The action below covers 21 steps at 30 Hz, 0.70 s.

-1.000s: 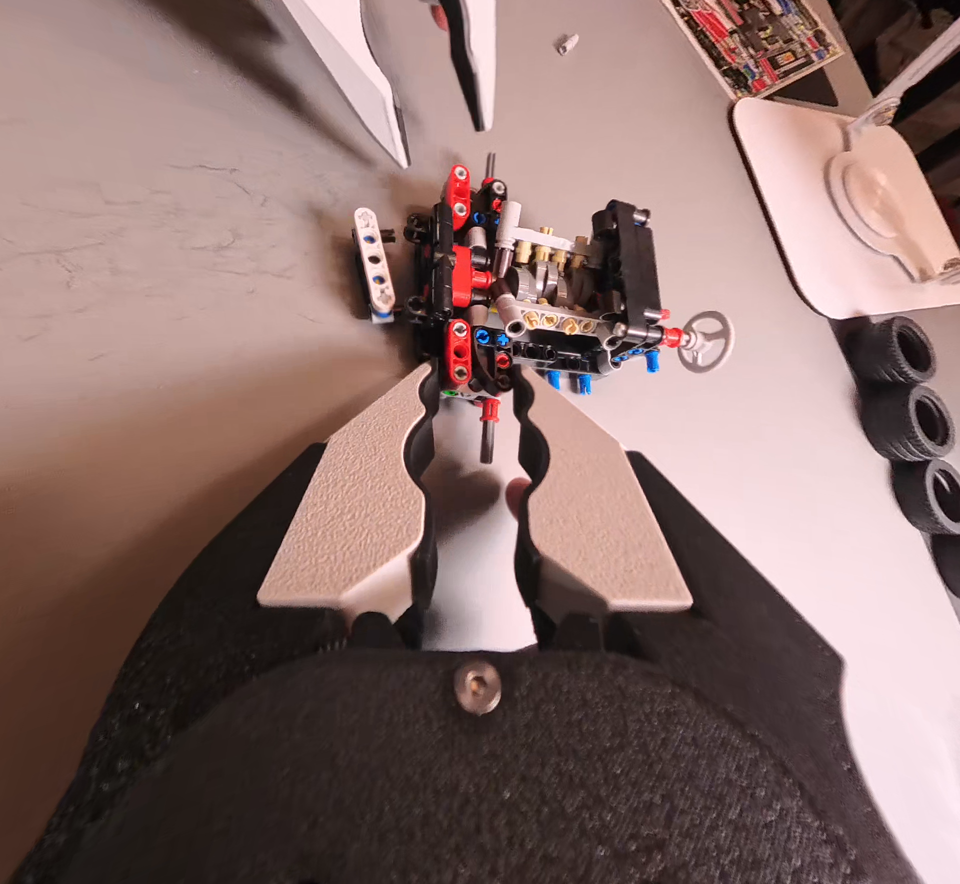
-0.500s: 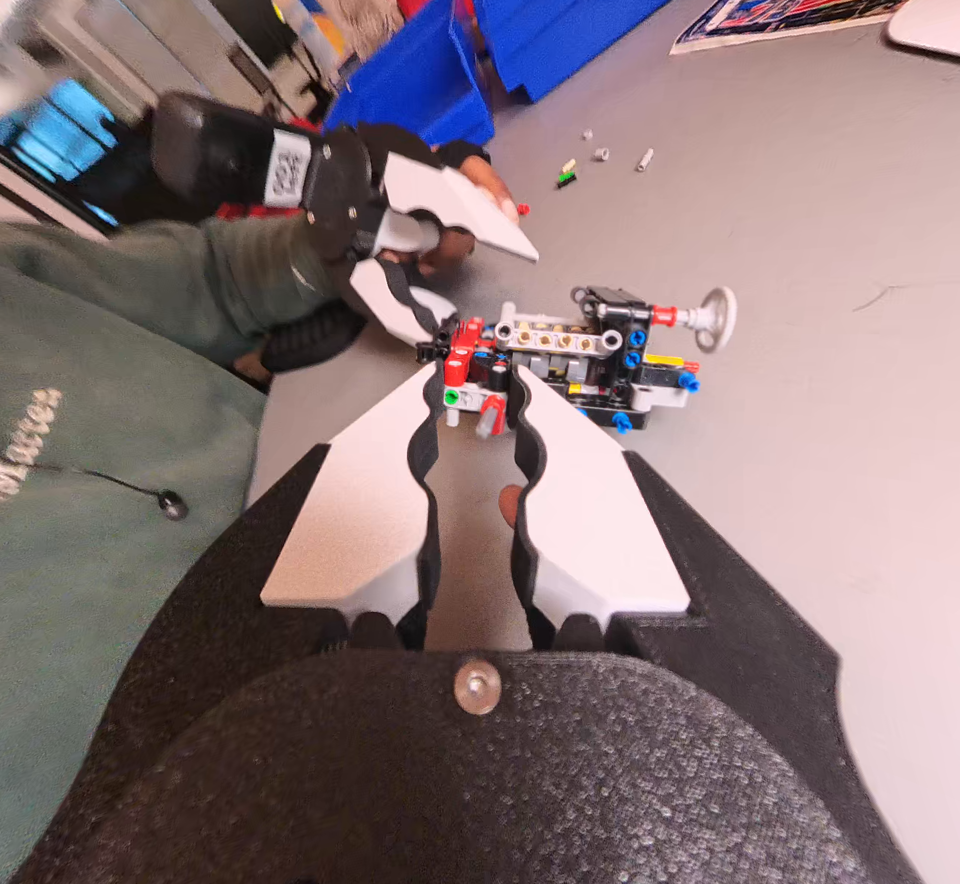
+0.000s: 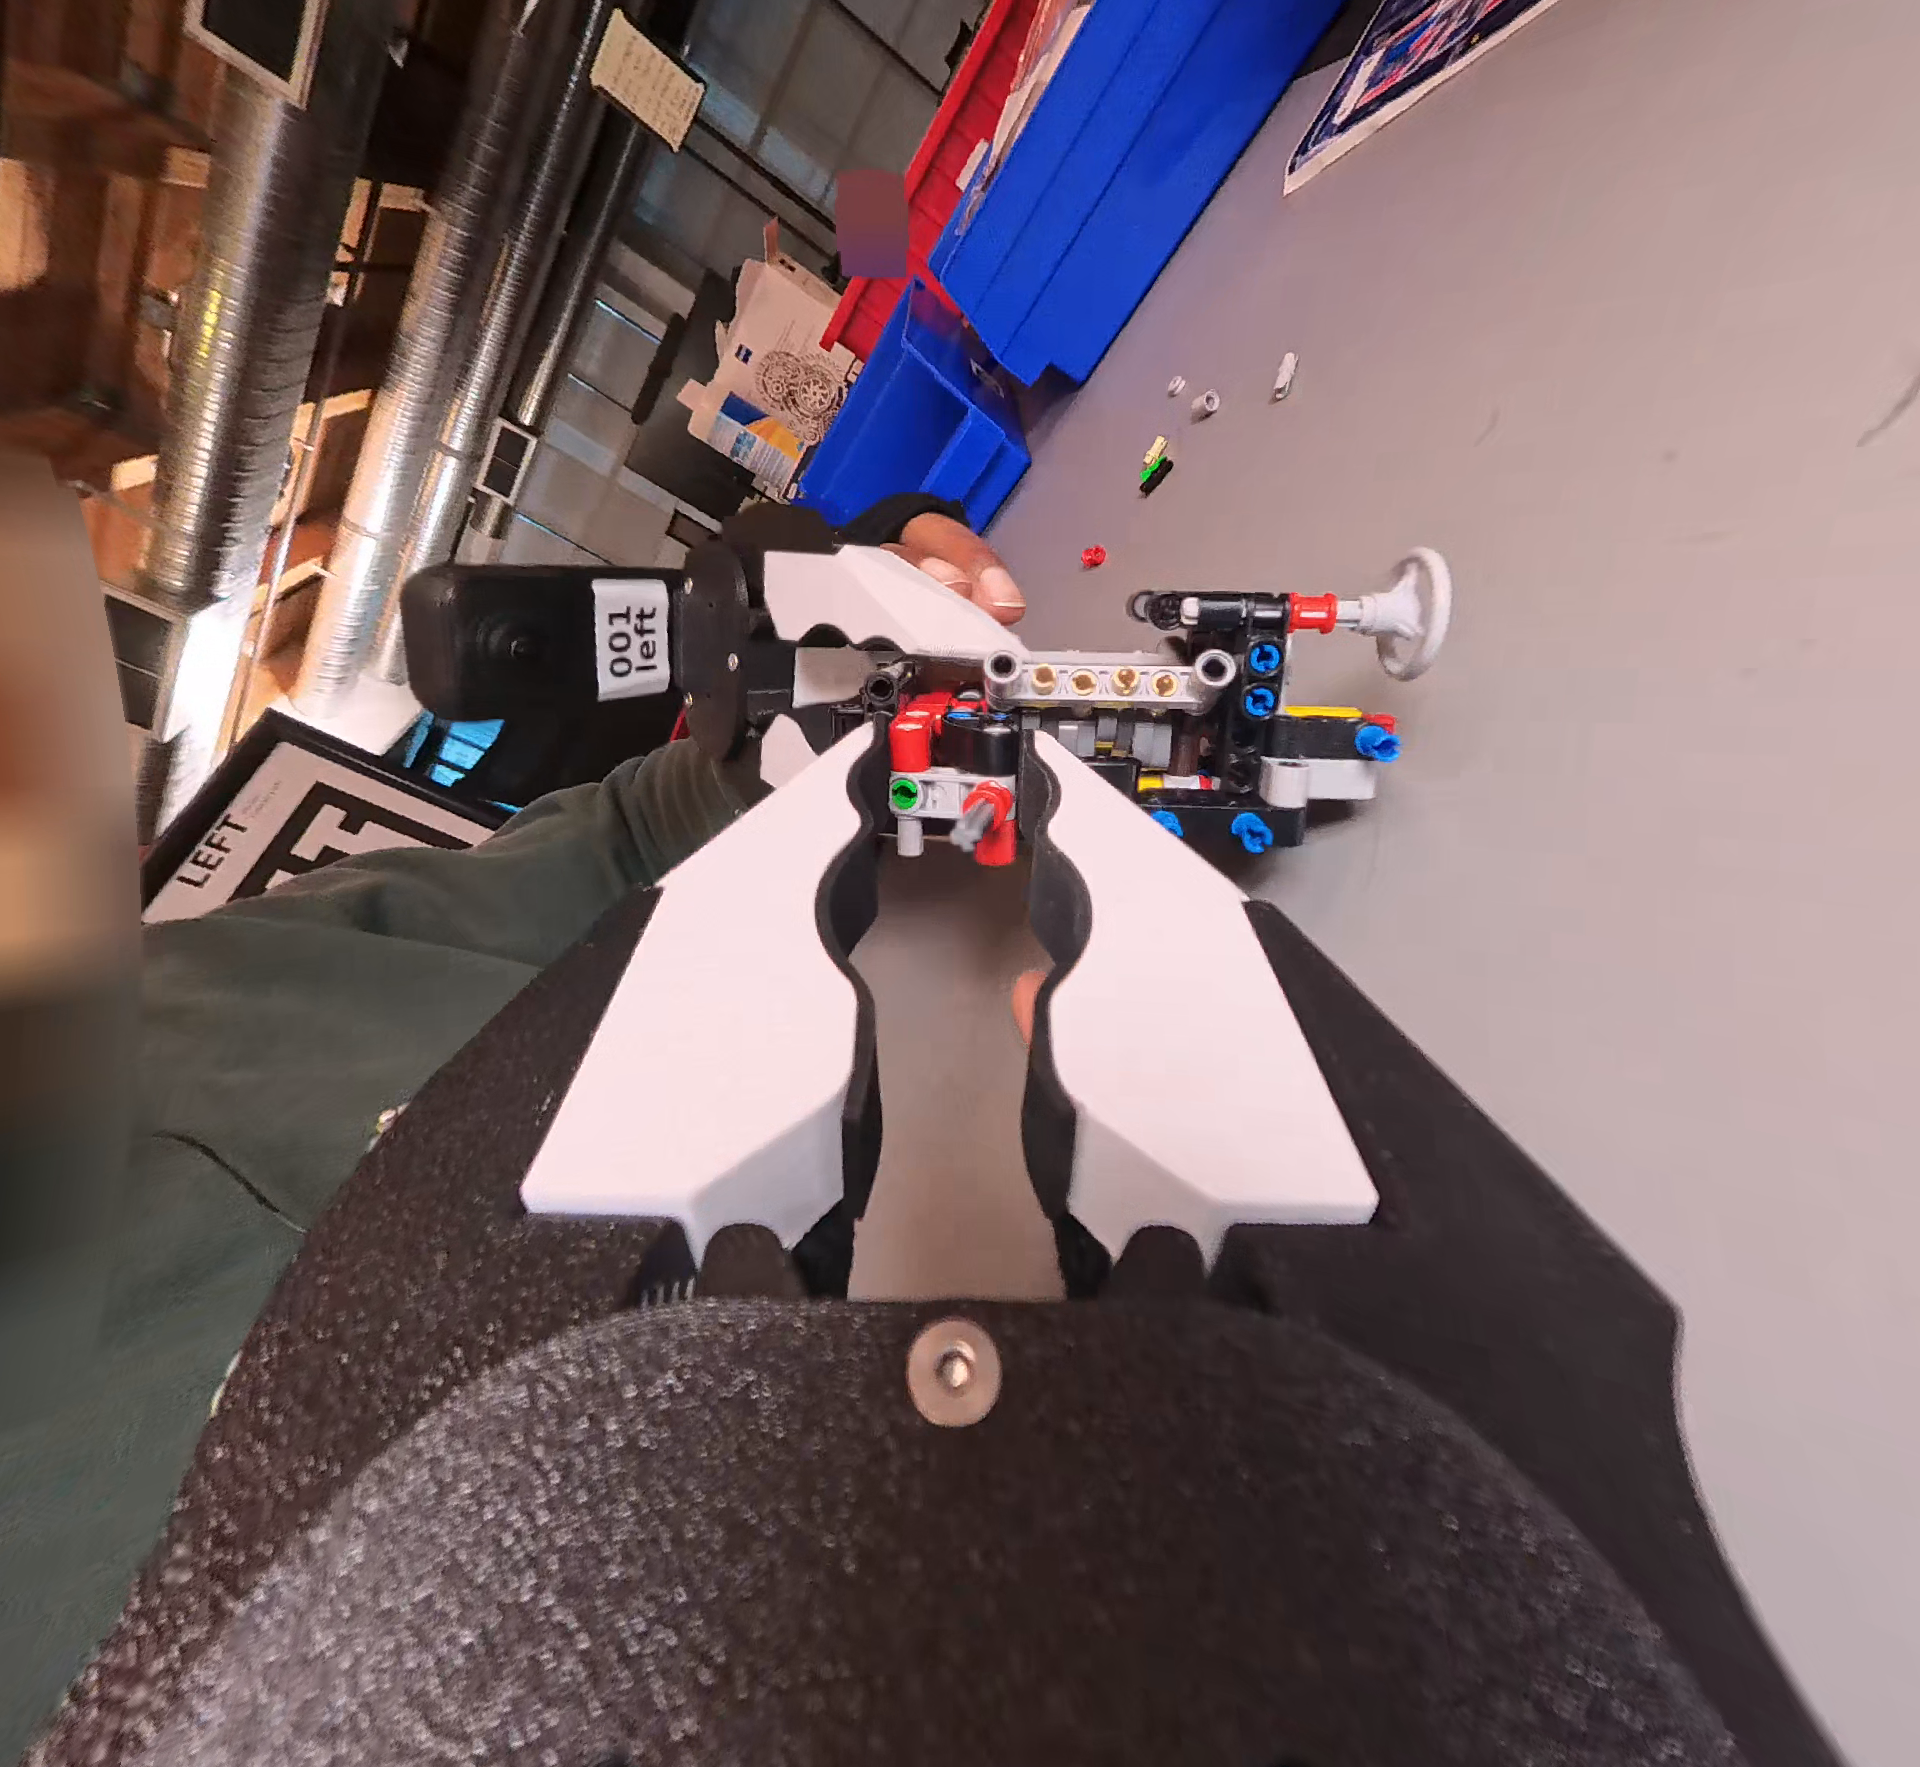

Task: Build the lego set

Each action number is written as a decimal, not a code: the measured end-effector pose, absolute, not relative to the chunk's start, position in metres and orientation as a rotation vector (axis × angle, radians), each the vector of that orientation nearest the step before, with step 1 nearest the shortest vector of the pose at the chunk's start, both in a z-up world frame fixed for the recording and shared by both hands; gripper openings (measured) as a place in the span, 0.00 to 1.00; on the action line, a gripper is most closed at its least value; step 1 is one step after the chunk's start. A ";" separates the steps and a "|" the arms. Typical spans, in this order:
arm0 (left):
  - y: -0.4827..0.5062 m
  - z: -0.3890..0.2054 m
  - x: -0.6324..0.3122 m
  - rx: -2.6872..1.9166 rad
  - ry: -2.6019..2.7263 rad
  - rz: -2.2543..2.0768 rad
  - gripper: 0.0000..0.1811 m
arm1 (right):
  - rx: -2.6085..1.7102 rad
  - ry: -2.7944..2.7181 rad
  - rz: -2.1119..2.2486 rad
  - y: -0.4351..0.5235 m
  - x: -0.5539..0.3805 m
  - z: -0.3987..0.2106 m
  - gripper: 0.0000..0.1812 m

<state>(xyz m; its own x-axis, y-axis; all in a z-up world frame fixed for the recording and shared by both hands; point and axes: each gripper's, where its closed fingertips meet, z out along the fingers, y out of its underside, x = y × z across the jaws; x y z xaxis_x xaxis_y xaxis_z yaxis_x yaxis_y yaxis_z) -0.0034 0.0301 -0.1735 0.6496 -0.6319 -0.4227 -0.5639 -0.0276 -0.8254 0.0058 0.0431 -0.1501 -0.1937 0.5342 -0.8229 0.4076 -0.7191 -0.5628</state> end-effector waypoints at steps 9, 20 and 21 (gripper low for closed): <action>0.039 -0.151 -0.023 -2.030 0.756 -0.374 0.18 | -1.340 -1.436 1.267 0.061 0.020 -0.104 0.19; 0.024 -0.144 -0.007 -1.966 0.834 -0.477 0.18 | -1.062 -1.827 0.842 0.025 -0.012 -0.142 0.24; 0.021 -0.144 -0.005 -1.957 0.838 -0.475 0.18 | -1.049 -1.856 0.876 0.021 -0.011 -0.143 0.23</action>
<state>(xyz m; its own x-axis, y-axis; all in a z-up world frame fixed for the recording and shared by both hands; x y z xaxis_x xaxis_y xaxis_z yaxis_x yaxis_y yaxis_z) -0.0053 0.0206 -0.1441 0.6932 -0.7207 -0.0078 -0.3642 -0.3408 -0.8667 -0.0110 0.0212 -0.1429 -0.3240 0.8943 0.3085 0.3299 0.4124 -0.8492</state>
